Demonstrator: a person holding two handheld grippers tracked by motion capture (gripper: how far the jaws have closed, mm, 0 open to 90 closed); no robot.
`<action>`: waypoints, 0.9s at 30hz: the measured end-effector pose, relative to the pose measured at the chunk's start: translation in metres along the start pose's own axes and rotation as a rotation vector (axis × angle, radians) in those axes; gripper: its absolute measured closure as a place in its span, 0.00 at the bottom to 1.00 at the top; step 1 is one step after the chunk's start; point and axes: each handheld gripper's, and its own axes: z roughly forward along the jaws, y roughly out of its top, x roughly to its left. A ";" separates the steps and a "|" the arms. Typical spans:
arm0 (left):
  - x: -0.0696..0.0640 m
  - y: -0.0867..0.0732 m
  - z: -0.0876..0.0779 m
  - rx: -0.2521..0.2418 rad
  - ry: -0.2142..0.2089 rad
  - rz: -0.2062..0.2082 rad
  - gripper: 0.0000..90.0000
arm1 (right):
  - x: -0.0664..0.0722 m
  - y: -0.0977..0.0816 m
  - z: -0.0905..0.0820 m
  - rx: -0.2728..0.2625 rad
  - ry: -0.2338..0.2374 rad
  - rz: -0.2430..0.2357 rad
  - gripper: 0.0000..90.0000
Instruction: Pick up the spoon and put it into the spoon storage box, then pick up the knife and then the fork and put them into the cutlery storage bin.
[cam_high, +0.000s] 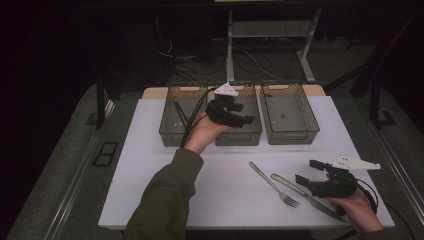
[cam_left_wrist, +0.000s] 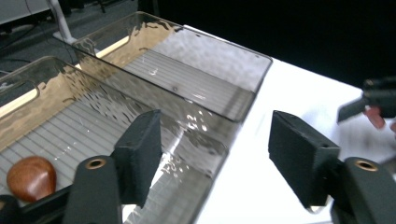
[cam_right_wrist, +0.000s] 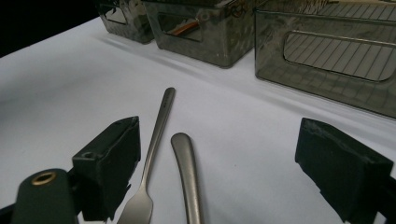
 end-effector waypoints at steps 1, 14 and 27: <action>-0.002 -0.004 -0.003 -0.008 -0.003 -0.004 0.34 | 0.000 0.000 0.000 0.004 0.000 -0.002 0.14; -0.026 -0.037 -0.026 -0.017 -0.012 0.037 0.20 | 0.006 0.002 -0.003 0.037 -0.016 -0.052 0.12; -0.041 -0.090 -0.052 -0.032 0.016 0.024 0.08 | 0.004 0.000 -0.003 0.047 -0.005 -0.041 0.12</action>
